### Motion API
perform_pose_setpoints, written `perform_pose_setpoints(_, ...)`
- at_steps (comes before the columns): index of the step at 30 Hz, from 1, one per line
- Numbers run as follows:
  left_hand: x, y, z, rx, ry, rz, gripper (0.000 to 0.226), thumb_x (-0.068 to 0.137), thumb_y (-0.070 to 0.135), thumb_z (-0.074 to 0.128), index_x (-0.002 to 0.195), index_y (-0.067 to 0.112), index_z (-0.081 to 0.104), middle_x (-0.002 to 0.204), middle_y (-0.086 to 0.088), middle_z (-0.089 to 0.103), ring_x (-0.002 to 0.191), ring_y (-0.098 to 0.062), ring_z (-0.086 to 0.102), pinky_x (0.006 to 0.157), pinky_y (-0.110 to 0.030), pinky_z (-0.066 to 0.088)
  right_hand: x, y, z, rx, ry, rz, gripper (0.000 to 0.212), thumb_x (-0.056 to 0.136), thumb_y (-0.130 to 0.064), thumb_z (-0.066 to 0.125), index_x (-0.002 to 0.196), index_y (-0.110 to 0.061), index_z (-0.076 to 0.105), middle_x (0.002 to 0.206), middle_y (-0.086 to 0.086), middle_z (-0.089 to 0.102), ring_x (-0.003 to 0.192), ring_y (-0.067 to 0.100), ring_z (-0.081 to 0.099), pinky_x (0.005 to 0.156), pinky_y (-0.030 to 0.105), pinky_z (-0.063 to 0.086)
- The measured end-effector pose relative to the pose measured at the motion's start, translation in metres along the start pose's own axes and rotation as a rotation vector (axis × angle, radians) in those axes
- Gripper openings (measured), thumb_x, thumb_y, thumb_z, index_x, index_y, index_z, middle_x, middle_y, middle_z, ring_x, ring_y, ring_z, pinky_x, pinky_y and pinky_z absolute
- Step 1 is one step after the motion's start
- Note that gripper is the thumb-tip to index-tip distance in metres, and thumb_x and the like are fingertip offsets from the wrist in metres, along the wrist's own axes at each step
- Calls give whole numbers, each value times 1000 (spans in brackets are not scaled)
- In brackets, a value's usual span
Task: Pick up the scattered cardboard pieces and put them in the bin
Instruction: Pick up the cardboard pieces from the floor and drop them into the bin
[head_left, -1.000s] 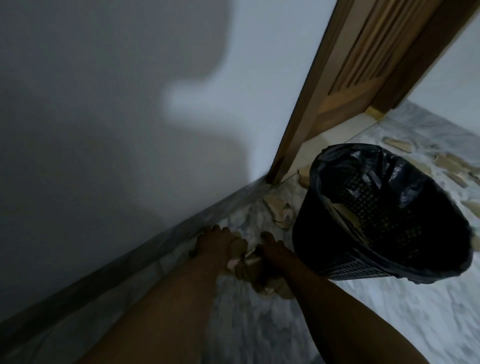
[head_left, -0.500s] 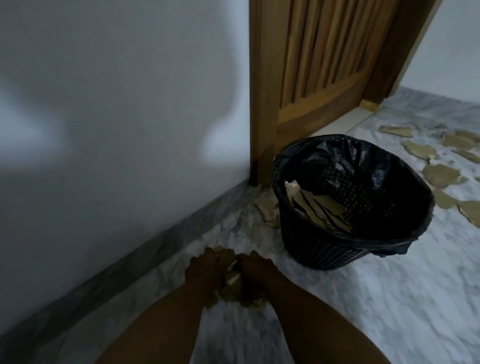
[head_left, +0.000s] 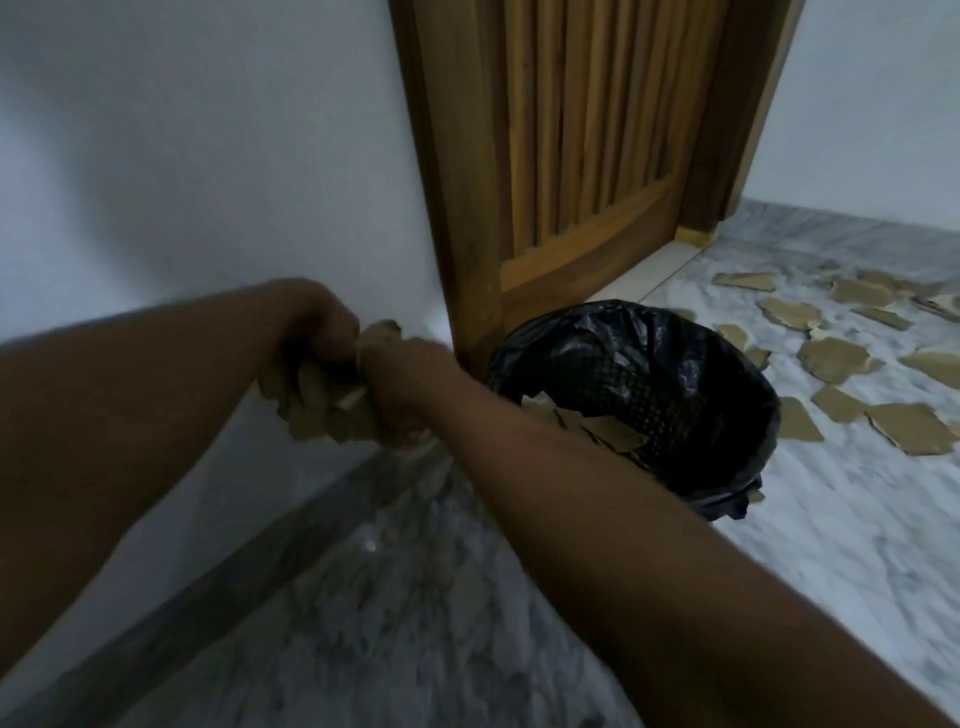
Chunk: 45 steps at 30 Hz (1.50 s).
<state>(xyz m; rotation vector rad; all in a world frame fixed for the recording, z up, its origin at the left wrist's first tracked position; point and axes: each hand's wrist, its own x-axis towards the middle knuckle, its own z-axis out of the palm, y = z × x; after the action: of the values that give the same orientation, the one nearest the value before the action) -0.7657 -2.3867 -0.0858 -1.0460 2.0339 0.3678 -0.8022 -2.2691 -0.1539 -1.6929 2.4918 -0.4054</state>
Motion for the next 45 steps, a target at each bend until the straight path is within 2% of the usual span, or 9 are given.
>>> perform_pose_setpoints(5,-56,58,-49,-142,140,316,34,97,26,55,112,-3,65,95,-26,71,79,-38,69,68,-44,57,-18,57,-118,-110,-21,121,35,95,-19,58,129,-9,56,126,12,61,115,34,58,87,41,45)
perform_pose_setpoints(11,-48,154,-2,-461,395,667,52,88,36,71,127,8,50,127,-6,57,112,-26,58,90,-37,51,-84,164,-128,-73,-197,237,16,89,-23,71,96,-15,59,81,-6,57,88,18,57,73,29,43)
perform_pose_setpoints(18,-24,169,51,-523,240,545,88,82,73,54,145,14,38,140,-12,51,111,-30,58,80,-37,55,-143,238,-130,679,-162,515,21,94,-18,66,115,-18,69,111,4,70,104,23,68,81,46,61)
perform_pose_setpoints(22,34,133,70,-446,425,437,114,55,79,66,144,12,41,139,-10,52,114,-28,56,96,-39,52,-157,274,-121,519,-85,658,27,89,-25,73,111,-10,69,102,10,69,89,24,69,69,36,61)
perform_pose_setpoints(25,39,122,103,-699,285,292,65,85,44,70,126,0,46,129,-14,55,105,-34,59,84,-42,57,-176,299,-96,402,-204,803,52,87,-28,75,128,-3,56,98,12,63,90,30,68,72,41,61)
perform_pose_setpoints(29,31,139,129,-1095,86,253,24,99,8,48,120,-3,51,106,-21,61,89,-39,60,68,-45,54,-194,322,-74,937,-294,926,42,102,-17,52,138,4,47,124,21,59,102,37,65,88,49,58)
perform_pose_setpoints(35,9,206,63,-1256,167,339,41,90,2,40,132,6,43,118,-22,53,104,-42,55,77,-58,57,-176,334,-107,1184,331,911,28,98,-14,53,119,4,59,114,20,61,86,29,60,59,34,49)
perform_pose_setpoints(41,-41,323,31,-1253,270,552,20,103,12,36,90,14,52,97,-10,57,97,-33,59,73,-47,56,-178,378,-136,1252,960,887,55,69,-20,63,122,-7,57,111,16,66,99,36,64,89,49,56)
perform_pose_setpoints(45,-21,382,38,-1219,256,633,23,104,16,36,111,15,58,112,-13,61,93,-28,62,55,-37,57,-204,419,-139,987,1089,982,47,83,-3,51,130,-7,52,111,13,62,101,30,59,87,38,51)
